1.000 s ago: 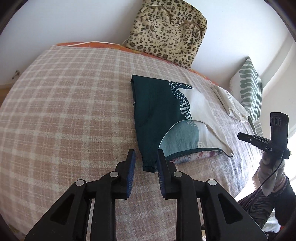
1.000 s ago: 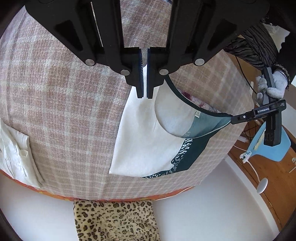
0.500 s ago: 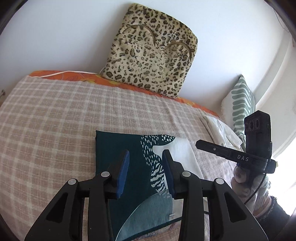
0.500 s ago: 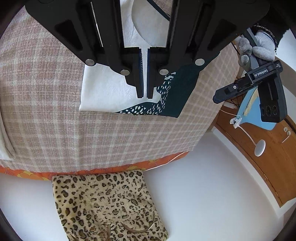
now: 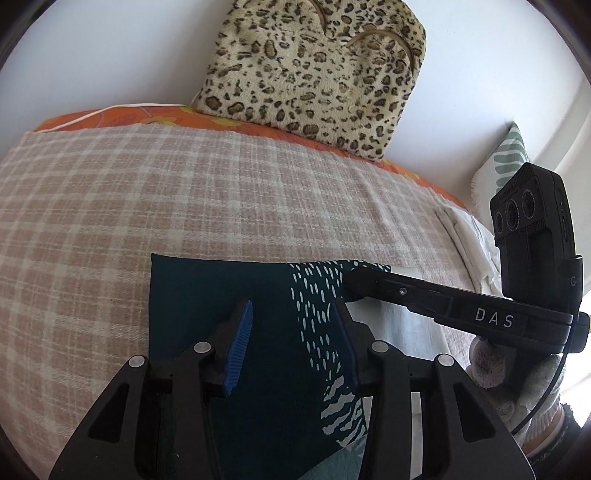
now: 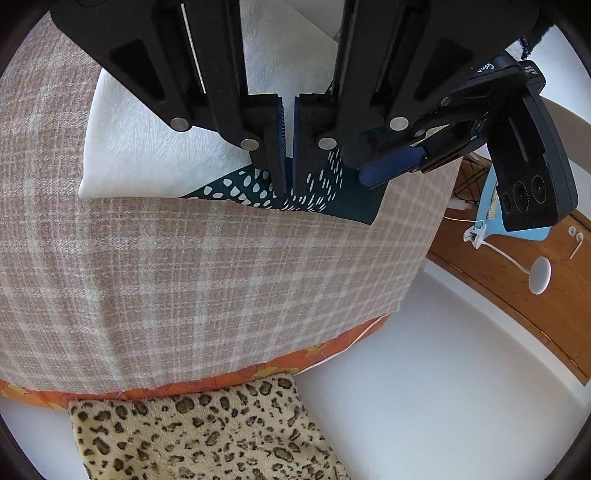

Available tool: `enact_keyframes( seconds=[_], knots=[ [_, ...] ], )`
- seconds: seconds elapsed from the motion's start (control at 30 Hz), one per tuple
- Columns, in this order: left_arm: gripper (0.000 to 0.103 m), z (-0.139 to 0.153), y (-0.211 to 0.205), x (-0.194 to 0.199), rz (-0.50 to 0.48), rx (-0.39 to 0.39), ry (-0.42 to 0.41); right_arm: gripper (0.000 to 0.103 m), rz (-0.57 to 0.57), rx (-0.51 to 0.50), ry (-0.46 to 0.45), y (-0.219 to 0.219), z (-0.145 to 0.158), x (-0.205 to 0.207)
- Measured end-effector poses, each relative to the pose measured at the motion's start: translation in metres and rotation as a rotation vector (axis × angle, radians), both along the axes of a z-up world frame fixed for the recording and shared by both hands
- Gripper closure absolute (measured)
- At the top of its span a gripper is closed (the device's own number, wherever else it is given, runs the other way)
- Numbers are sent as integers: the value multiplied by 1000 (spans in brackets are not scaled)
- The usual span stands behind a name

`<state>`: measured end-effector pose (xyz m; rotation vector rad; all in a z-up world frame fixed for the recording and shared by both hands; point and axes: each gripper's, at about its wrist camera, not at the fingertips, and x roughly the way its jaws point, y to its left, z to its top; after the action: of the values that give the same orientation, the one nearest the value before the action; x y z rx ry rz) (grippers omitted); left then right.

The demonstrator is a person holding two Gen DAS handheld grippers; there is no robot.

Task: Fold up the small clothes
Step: 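Pinch the edge of the folded bundle with both grippers to straighten it, then open both grippers and withdraw them from the folded green shirt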

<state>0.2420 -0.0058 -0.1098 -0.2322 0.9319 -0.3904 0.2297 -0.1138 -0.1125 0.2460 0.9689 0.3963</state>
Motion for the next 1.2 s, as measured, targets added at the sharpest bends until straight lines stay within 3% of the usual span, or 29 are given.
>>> enact_keyframes(
  seconds=[0.1, 0.2, 0.43, 0.63, 0.77, 0.87, 1.0, 1.2],
  knots=[
    [62, -14, -2, 5, 0, 60, 23, 99, -2, -60, 21, 3, -15, 7],
    [61, -15, -3, 4, -8, 84, -7, 99, 2, -74, 24, 4, -22, 9],
    [60, -15, 7, 2, 5, 83, -9, 99, -37, -8, 10, -15, -10, 1],
    [60, -15, 12, -1, 19, 93, -3, 102, -126, -103, 34, -46, -18, 4],
    [60, -2, 23, -5, 63, 47, -6, 99, -142, -145, -21, -51, 3, -6],
    [56, 17, 35, -13, 86, 38, -55, 98, -135, -147, -73, -52, 24, -17],
    [43, 40, 54, -30, 123, 10, -93, 88, -124, -135, -112, -55, 43, -31],
    [32, 61, 67, -60, 159, 38, -131, 73, -111, -156, -160, -52, 57, -56]
  ],
)
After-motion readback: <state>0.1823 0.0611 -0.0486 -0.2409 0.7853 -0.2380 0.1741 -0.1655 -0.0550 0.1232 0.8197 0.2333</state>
